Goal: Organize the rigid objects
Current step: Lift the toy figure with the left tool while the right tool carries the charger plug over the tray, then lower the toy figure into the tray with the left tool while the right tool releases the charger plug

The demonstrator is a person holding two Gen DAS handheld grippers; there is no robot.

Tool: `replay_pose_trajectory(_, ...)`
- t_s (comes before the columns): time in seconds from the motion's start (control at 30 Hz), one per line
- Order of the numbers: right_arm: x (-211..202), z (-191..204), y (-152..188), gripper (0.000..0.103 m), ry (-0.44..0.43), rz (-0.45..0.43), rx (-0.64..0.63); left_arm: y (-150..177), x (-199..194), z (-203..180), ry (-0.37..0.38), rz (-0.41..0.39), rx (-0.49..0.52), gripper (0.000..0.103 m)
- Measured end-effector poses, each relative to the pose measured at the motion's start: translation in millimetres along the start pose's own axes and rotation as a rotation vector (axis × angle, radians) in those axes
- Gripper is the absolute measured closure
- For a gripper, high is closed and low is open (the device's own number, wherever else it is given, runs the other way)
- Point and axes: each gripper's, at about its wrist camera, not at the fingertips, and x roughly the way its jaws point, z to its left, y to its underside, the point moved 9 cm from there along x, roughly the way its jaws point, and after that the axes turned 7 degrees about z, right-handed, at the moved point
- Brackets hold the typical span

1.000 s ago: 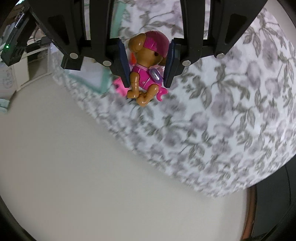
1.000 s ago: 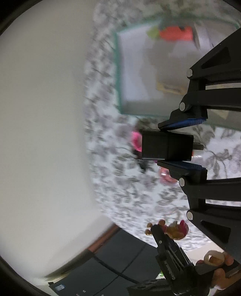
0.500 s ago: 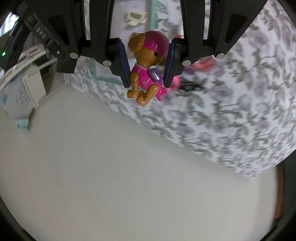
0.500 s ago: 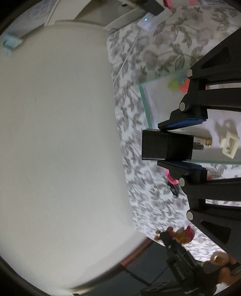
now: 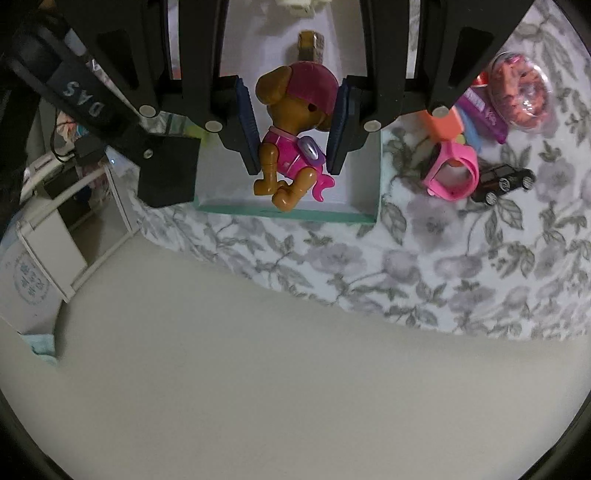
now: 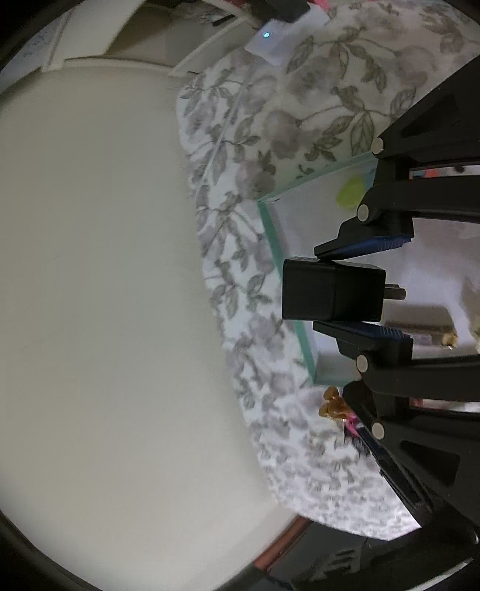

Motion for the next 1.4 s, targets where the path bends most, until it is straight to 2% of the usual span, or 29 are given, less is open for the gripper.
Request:
replay_pose_trajectory(0.2, 44, -7, 25, 0.069, 0.053, 0.088, -0.020, 6, 18, 15, -0.035, 0.041, -0.003, 0.066)
replay_pose_trajectory(0.6, 66, -13, 52, 0.069, 0.082, 0.178, -0.052, 24, 36, 18, -0.083, 0.119, 0.039, 0.066)
replay_pose_trajectory(0.7, 67, -13, 53, 0.069, 0.080, 0.180, -0.058, 28, 40, 16, -0.061, 0.135, 0.030, 0.065)
replay_pose_trajectory(0.97, 67, -13, 54, 0.069, 0.082, 0.201, -0.057, 29, 39, 18, -0.073, 0.151, 0.019, 0.065)
replay_pose_trajectory(1.1, 66, -13, 54, 0.068, 0.088, 0.208, -0.063, 26, 35, 17, -0.067, 0.156, 0.008, 0.055)
replay_pose_trajectory(1.4, 44, -9, 42, 0.064, 0.100, 0.170, -0.085, 13, 4, 18, -0.087, 0.134, -0.006, 0.053)
